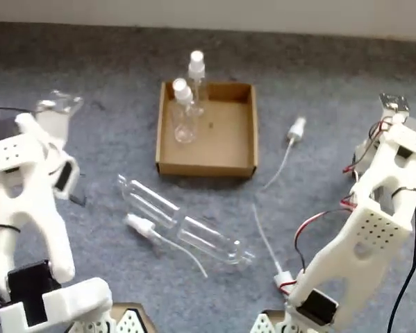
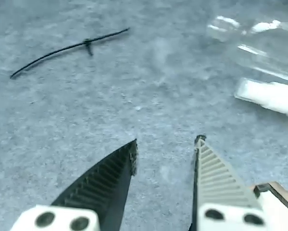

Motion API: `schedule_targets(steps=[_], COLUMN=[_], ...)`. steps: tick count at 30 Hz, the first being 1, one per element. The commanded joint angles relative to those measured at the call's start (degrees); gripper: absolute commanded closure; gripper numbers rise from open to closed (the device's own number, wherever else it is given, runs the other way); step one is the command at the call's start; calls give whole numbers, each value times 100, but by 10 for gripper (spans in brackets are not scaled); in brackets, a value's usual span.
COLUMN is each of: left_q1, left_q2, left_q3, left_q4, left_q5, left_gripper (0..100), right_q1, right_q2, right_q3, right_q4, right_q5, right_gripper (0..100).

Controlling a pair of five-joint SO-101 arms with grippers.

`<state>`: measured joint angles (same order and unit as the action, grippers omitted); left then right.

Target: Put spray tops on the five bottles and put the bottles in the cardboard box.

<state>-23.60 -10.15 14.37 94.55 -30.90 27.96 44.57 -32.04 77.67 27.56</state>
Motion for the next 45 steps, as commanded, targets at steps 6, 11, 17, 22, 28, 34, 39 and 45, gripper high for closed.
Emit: schedule_targets(steps=[6,11,17,22,28,34,39,45], left_q1=[1666,2281,2721,2835,2835,2844,2589,2105], left_q2=[-110,-110,-119,-119,-119,-110,-338,-1824], left_q3=[549,1323,2000,2536,3152,3380,3152,3029], left_q4=[149,-176,-580,-1767,-3095,-3569,-3182,-1978], left_q5=[-800,-2092,-3156,-3182,-3174,-3191,-2989,-1881], left_gripper=[814,818,818,817,815,814,818,818], right_q1=[154,259,277,286,277,277,277,277], right_q2=[-84,-92,-110,-338,-752,-831,-857,-857], right_q3=[-145,-145,-163,-154,-110,-110,-101,-101], right_q4=[286,312,708,822,822,822,822,822], right_q5=[290,299,659,677,686,712,712,695], right_gripper=[847,952,993,993,993,993,993,993])
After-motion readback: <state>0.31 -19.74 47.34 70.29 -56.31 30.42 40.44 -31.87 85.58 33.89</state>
